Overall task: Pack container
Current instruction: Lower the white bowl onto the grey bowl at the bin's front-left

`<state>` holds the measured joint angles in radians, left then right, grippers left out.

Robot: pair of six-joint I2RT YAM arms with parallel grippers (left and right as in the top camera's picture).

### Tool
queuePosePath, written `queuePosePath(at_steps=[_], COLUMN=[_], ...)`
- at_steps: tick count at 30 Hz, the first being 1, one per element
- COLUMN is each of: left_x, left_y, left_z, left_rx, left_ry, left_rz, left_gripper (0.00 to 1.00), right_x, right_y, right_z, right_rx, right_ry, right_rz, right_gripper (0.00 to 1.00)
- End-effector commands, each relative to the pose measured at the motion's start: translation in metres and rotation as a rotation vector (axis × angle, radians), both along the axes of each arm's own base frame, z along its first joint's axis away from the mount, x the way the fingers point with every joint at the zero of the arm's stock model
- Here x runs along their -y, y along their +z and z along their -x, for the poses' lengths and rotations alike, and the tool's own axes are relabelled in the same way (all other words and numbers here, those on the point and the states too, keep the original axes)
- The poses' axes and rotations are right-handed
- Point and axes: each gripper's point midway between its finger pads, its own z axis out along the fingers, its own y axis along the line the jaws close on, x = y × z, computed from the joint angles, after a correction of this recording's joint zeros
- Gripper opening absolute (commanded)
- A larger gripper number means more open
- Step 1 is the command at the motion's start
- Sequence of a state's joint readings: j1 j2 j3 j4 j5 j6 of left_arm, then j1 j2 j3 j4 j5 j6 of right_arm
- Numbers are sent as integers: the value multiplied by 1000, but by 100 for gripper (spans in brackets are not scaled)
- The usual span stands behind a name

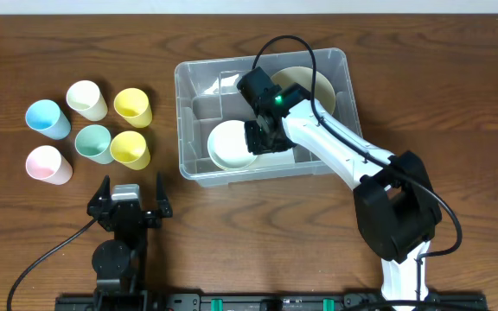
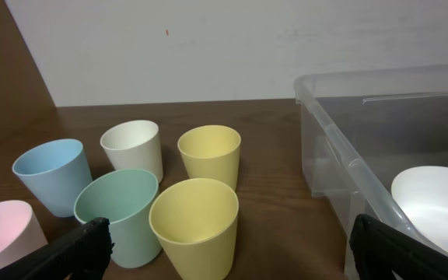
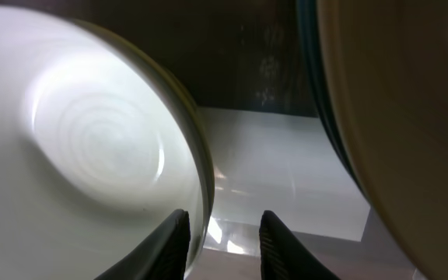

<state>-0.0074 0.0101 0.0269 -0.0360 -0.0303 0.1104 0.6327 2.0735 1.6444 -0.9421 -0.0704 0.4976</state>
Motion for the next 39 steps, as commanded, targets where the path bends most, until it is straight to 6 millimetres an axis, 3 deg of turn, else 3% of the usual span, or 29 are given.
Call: queuePosePath(at_steps=[1, 9, 17, 31, 39], left_x=[-5, -5, -5, -5, -5], left_y=[-18, -18, -18, -18, -18], left_z=[1, 1, 1, 1, 1], left_rx=[-52, -52, -52, -52, -52], left_ry=[25, 25, 25, 25, 25], left_rz=[-20, -20, -20, -20, -20], left_gripper=[98, 98, 98, 98, 98], right_x=[-3, -18, -18, -14, 4], right_y=[-4, -8, -21, -21, -23], right_z=[1, 6, 8, 7, 8], right_rx=[3, 14, -11, -12, -15], right_ry=[-2, 26, 15, 8, -9], right_rz=[7, -3, 10, 18, 95], right_gripper=[31, 32, 26, 3, 1])
